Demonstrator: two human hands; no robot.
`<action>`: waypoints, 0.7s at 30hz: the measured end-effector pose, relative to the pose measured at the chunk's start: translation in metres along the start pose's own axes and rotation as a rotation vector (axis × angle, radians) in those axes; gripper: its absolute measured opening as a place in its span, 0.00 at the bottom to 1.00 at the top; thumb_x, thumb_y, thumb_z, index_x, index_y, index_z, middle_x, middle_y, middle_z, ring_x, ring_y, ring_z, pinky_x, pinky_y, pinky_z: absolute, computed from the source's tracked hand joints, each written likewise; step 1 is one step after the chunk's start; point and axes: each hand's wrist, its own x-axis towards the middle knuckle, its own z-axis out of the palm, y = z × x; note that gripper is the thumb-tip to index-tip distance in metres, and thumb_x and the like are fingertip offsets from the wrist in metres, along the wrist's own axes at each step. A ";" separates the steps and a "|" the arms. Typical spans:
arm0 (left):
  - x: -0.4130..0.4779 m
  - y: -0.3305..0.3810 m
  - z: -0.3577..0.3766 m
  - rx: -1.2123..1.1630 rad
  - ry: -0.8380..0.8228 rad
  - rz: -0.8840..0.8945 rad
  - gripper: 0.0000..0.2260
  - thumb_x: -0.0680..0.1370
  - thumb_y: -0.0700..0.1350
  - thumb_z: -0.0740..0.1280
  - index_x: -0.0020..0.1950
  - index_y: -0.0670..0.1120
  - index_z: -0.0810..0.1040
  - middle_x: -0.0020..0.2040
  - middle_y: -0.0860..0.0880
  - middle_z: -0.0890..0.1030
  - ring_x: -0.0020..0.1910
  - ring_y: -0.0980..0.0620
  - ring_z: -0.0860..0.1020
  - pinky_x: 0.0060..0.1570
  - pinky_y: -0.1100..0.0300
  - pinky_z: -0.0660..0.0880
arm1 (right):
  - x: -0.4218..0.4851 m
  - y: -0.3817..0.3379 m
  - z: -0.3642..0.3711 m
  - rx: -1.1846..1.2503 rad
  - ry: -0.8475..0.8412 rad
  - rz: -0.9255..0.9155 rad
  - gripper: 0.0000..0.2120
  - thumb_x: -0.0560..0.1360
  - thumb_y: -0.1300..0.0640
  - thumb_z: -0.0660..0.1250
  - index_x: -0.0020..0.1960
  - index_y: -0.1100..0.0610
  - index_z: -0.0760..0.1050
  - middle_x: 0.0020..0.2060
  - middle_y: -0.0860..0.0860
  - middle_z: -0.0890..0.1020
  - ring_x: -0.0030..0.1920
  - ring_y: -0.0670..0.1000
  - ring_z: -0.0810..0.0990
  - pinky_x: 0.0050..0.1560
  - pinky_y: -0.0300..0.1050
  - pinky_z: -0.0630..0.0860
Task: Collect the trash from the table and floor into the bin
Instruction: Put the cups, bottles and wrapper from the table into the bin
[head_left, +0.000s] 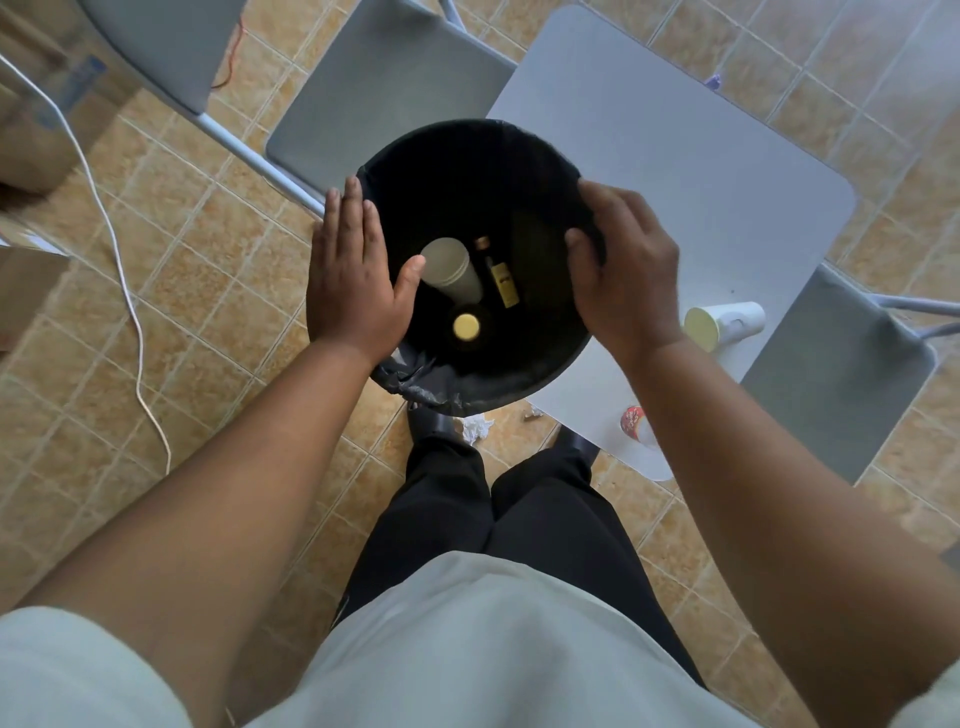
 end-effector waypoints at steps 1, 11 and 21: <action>0.000 0.000 0.000 0.001 0.003 0.000 0.33 0.82 0.60 0.49 0.79 0.38 0.54 0.81 0.41 0.50 0.80 0.43 0.47 0.78 0.46 0.49 | 0.000 0.008 -0.004 -0.002 0.045 0.019 0.16 0.78 0.61 0.66 0.64 0.65 0.77 0.55 0.60 0.81 0.54 0.57 0.82 0.58 0.42 0.77; -0.002 -0.002 0.001 -0.014 0.056 0.021 0.33 0.82 0.59 0.51 0.78 0.36 0.55 0.81 0.40 0.50 0.80 0.42 0.47 0.78 0.46 0.48 | -0.013 0.134 0.024 -0.210 -0.222 0.477 0.13 0.76 0.59 0.63 0.58 0.62 0.78 0.52 0.61 0.81 0.52 0.61 0.79 0.49 0.45 0.70; 0.000 -0.005 0.009 -0.061 0.148 0.077 0.31 0.83 0.55 0.54 0.77 0.34 0.59 0.79 0.36 0.54 0.79 0.38 0.51 0.77 0.46 0.50 | -0.019 0.193 0.082 -0.343 -0.520 0.952 0.18 0.76 0.52 0.68 0.61 0.61 0.74 0.59 0.60 0.77 0.58 0.62 0.78 0.56 0.49 0.75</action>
